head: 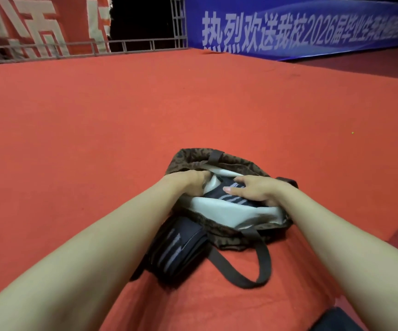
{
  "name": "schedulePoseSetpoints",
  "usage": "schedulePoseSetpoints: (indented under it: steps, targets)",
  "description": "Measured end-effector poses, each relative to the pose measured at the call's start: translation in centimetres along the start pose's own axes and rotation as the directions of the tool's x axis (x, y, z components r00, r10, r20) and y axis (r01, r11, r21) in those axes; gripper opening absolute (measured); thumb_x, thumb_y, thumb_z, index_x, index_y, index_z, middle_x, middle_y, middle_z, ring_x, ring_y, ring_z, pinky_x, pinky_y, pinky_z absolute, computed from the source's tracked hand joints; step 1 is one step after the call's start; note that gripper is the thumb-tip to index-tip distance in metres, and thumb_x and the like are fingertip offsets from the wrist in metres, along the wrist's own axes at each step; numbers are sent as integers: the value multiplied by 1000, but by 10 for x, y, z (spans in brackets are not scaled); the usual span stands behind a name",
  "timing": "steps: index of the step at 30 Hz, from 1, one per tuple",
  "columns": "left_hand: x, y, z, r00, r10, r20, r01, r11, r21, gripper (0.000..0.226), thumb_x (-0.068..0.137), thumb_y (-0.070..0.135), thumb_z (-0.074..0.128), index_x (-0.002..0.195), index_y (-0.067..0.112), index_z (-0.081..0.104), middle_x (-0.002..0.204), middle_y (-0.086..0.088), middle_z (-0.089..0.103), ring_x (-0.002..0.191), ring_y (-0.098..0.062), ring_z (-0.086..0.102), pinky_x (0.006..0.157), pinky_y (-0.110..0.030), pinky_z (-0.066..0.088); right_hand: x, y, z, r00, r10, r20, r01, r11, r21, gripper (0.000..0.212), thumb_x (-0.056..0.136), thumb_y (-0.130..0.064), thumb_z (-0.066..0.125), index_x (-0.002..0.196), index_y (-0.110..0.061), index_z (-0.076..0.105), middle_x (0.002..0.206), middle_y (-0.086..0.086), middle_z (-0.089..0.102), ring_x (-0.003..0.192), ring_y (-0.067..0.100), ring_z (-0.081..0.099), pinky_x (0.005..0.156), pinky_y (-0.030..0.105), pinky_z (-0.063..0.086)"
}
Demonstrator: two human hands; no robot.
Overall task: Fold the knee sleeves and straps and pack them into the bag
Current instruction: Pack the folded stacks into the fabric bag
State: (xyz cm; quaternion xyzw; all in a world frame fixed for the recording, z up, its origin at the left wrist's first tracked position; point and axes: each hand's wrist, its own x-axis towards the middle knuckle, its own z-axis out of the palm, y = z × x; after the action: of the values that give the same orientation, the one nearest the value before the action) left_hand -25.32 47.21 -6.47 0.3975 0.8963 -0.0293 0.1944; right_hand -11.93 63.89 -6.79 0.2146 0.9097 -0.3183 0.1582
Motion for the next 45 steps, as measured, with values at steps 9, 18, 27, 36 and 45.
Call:
schedulePoseSetpoints:
  steps: [9, 18, 27, 36, 45]
  targets:
    - [-4, 0, -13, 934, -276, 226, 241, 955, 170, 59, 100, 35, 56, 154, 16, 44, 153, -12, 51, 122, -30, 57, 91, -38, 46, -9, -28, -23, 976, 199, 85, -81, 700, -710, 66, 106, -57, 39, 164, -41, 11, 170, 2, 27, 151, 31, 33, 121, 46, 29]
    - [-42, 8, -19, 989, 48, 137, -81, 965, 251, 20, 96, 24, 53, 105, 11, 65, 105, -7, 71, 97, -31, 66, 88, -43, 56, -35, -16, -12, 980, 186, 64, -103, 763, -638, 112, 85, -82, 51, 166, -27, -3, 169, 10, 26, 150, 34, 35, 118, 46, 33]
    - [-96, 19, -13, 990, 135, 41, -139, 987, 85, 22, 98, 14, 44, 112, 13, 61, 115, -11, 67, 103, -31, 62, 92, -42, 51, -51, -31, -8, 955, 245, 166, -36, 654, -756, 110, 86, -28, 58, 160, -29, -25, 171, 11, 16, 140, 40, 48, 107, 49, 49]
    - [-91, 21, 15, 994, 107, -16, -108, 979, -173, 22, 82, 0, 43, 93, 2, 61, 94, -12, 65, 91, -28, 59, 79, -37, 44, -70, -48, 9, 973, 229, 13, -174, 773, -610, 94, 97, -79, 28, 161, -11, 31, 168, 11, 31, 151, 32, 35, 119, 44, 30]
    - [-130, 9, -8, 927, 122, -355, -226, 936, -270, 47, 88, 0, 45, 115, 21, 77, 102, 5, 77, 89, 4, 69, 75, -8, 43, -78, -60, 12, 992, 107, -63, -121, 718, -685, 61, 109, -55, 33, 149, -12, 48, 153, 15, 49, 135, 35, 52, 108, 41, 44]
